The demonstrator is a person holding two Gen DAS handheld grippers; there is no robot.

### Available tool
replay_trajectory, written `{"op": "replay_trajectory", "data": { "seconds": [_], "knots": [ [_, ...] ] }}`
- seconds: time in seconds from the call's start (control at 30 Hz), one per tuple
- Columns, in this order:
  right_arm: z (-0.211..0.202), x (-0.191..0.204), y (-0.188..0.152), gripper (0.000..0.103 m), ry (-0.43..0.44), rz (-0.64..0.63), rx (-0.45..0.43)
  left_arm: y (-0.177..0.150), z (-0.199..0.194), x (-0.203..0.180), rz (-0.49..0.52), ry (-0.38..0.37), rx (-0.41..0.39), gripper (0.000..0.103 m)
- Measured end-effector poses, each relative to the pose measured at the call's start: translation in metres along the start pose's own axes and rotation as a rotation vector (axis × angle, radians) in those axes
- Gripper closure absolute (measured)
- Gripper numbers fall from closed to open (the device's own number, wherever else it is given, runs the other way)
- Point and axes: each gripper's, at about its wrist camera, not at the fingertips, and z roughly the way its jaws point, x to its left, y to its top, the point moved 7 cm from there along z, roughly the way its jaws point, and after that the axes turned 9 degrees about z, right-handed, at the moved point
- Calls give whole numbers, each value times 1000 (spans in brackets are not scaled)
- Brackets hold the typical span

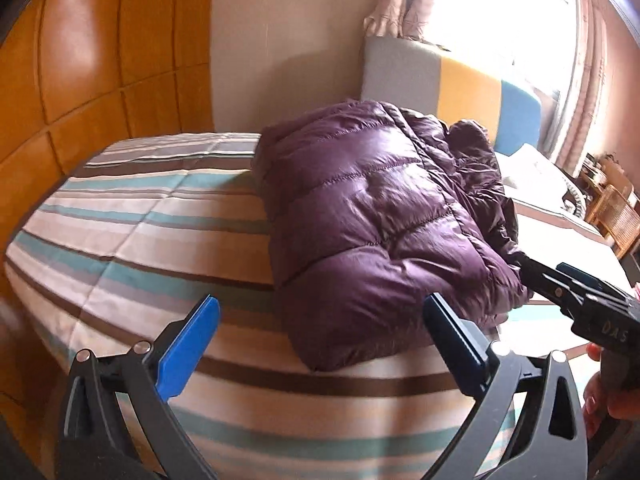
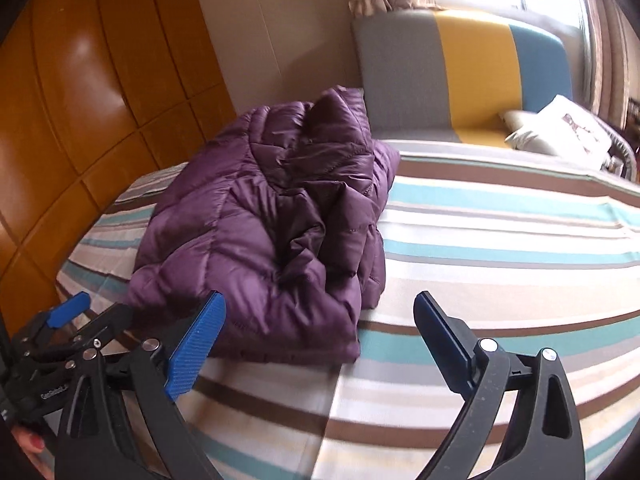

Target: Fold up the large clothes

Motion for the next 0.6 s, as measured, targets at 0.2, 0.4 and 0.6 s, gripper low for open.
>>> {"op": "replay_trajectory", "data": {
  "seconds": [0.2, 0.4, 0.6],
  "knots": [
    [-34, 1, -8, 3, -65, -47, -71, -13, -28, -1, -4, 58, 1, 2],
    [-57, 5, -22, 3, -106, -90, -102, -21, -58, -3, 10, 104, -44, 2],
    [-70, 3, -33, 3, -121, -93, -111, -24, -70, -1, -5, 109, -63, 2]
  ]
}}
